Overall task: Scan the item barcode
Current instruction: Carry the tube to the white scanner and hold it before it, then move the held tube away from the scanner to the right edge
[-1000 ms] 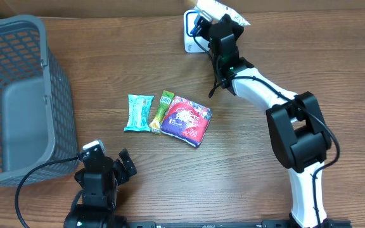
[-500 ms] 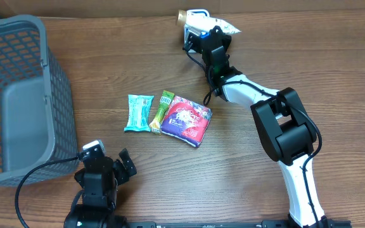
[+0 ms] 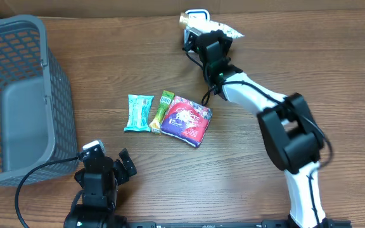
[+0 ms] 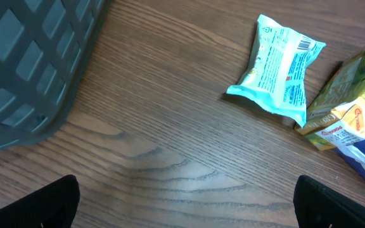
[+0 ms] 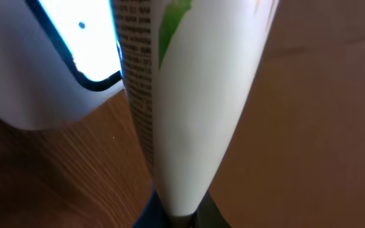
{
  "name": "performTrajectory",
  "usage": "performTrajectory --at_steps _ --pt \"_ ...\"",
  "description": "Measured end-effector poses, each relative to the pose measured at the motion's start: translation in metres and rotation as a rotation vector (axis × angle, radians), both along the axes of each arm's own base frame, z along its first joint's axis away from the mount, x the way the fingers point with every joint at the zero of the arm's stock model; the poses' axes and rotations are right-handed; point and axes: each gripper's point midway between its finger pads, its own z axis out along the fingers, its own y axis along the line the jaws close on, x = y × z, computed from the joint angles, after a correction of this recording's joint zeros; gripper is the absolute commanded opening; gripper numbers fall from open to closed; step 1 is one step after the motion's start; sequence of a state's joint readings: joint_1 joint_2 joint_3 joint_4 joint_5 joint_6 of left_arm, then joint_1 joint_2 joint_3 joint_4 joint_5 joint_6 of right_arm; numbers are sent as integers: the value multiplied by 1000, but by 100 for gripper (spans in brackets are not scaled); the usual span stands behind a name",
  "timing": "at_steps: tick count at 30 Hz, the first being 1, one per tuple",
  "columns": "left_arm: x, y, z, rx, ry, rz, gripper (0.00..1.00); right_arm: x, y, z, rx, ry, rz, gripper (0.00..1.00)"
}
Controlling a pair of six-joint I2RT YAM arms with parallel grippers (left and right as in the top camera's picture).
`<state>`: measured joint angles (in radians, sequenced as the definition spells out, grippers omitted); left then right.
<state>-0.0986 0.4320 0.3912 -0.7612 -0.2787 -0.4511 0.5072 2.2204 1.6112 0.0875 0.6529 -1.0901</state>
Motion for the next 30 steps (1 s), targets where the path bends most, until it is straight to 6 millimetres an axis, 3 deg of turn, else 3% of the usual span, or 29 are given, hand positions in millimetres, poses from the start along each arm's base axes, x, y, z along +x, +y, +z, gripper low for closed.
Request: performTrajectory --at_steps 5,8,11,12,14,16,20,25,27,30 --pt "0 0 0 0 0 0 99 -52 -4 96 200 26 -4 4" --pt "0 0 0 2 0 1 100 -99 -15 161 436 36 -7 4" --pt "0 0 0 2 0 2 100 -144 -28 203 707 82 -15 4" --pt "0 0 0 2 0 2 100 -156 -34 209 784 109 -30 4" --pt "0 0 0 2 0 2 100 -174 -50 212 927 172 -95 4" --pt "0 0 0 2 0 2 100 -186 -74 201 1063 243 -220 4" --pt "0 0 0 2 0 2 100 -192 -129 166 1261 326 -545 4" --pt "0 0 0 2 0 2 100 -194 -204 120 1437 308 -925 4" --pt "0 0 0 2 0 2 100 -192 -225 100 1490 288 -1023 4" --pt "0 0 0 2 0 2 99 -193 -240 66 1553 278 -1128 4"
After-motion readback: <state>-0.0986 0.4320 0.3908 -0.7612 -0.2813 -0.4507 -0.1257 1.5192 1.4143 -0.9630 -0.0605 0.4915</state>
